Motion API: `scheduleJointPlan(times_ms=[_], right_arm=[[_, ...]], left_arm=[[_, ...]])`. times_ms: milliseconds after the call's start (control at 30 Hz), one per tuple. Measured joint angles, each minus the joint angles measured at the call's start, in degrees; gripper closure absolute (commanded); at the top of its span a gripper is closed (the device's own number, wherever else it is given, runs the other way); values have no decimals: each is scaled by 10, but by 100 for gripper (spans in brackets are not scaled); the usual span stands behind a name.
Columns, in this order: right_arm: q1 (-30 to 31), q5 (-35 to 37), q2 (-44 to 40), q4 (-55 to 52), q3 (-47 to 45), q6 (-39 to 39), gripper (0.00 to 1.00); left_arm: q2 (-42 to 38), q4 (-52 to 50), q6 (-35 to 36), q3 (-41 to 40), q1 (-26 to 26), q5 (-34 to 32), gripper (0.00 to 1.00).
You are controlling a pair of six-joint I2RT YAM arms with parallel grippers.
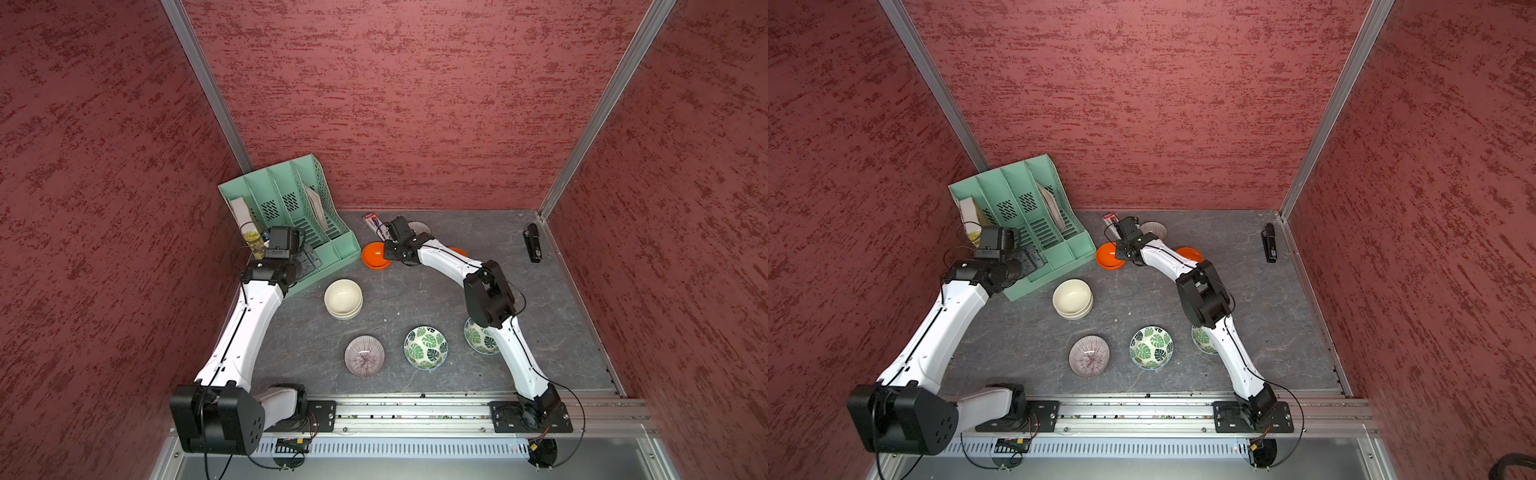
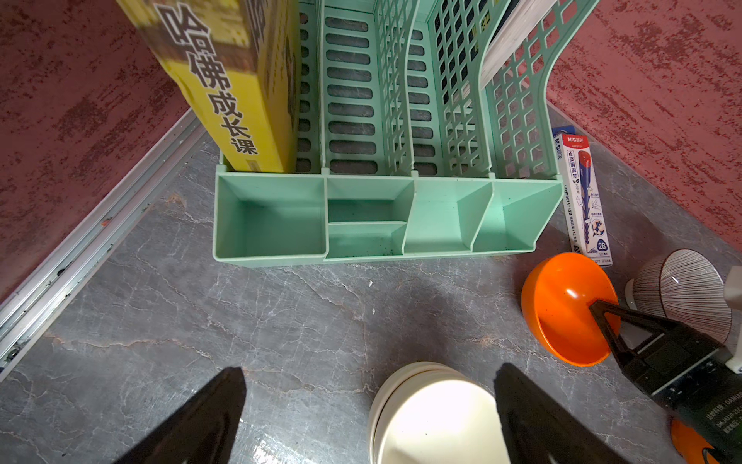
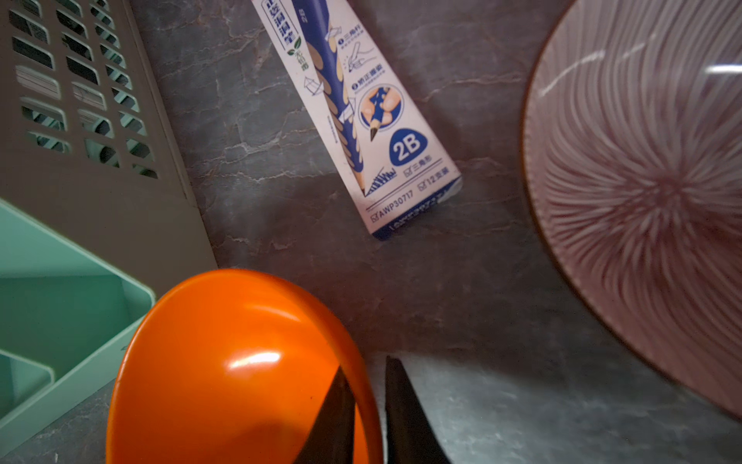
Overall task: Stack the bowls
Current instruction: Move the bowl to the center of the board.
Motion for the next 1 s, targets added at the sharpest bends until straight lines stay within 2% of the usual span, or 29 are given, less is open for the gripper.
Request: scheduleJointPlan(times_ms=[133, 367, 567, 800, 1000], right_arm=[[0, -5, 0, 9, -9, 1, 99], [-1, -23, -27, 12, -48, -29, 100], [-2, -66, -108, -20, -147, -94, 100], [7, -107, -214, -23, -277, -135, 100], [40, -108, -243, -16, -332, -150, 100]], left_arm=[[0, 4, 0, 0, 0, 0, 0], [1, 8, 1, 0, 0, 0, 0], [1, 8, 2, 0, 0, 0, 0], [9, 11, 2, 0, -3, 2, 0], [14, 12, 2, 2, -9, 3, 0]])
